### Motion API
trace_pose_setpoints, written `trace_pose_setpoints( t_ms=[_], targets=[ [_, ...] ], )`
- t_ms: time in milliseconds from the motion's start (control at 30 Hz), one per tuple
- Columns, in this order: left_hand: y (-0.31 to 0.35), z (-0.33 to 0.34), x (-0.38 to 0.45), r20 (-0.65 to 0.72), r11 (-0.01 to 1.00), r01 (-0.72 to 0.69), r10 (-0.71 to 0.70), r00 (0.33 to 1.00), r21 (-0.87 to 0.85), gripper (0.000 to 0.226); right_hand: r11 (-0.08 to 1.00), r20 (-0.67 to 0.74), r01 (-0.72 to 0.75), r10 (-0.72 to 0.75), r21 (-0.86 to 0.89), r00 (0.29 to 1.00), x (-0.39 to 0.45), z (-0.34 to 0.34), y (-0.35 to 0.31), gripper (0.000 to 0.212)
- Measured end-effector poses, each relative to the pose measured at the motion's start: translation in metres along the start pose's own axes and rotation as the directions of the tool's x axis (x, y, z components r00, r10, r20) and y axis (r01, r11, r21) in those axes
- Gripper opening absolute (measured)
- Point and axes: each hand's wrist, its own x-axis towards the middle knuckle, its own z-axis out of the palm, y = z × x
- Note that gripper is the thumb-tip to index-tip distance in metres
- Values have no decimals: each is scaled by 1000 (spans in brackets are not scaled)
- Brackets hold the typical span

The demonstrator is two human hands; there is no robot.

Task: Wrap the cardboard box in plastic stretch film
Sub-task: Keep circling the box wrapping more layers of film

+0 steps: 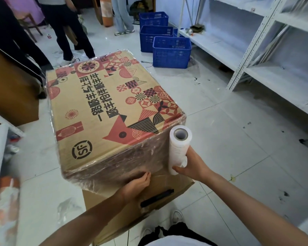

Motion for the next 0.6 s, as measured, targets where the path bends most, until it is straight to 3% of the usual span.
trace_pose_setpoints(
  t_ms=[233,367,433,533,600],
  targets=[
    [-30,-8,18,-106,982,-117,102,989,-149,34,999,27,19,-20,41,999,0,-4,-1,82],
    [-37,-5,19,-167,990,-83,102,981,117,56,1000,18,-12,11,28,1000,-1,-4,3,82],
    [-38,-6,18,-111,951,-139,176,978,277,64,999,14,-37,37,12,999,1,-2,5,80],
    [-34,-5,19,-80,961,-150,173,982,234,59,998,20,-53,54,-36,998,4,-2,8,78],
    [-45,-12,16,-7,924,-176,190,982,340,59,996,20,-47,49,-72,999,6,-5,8,79]
  ],
)
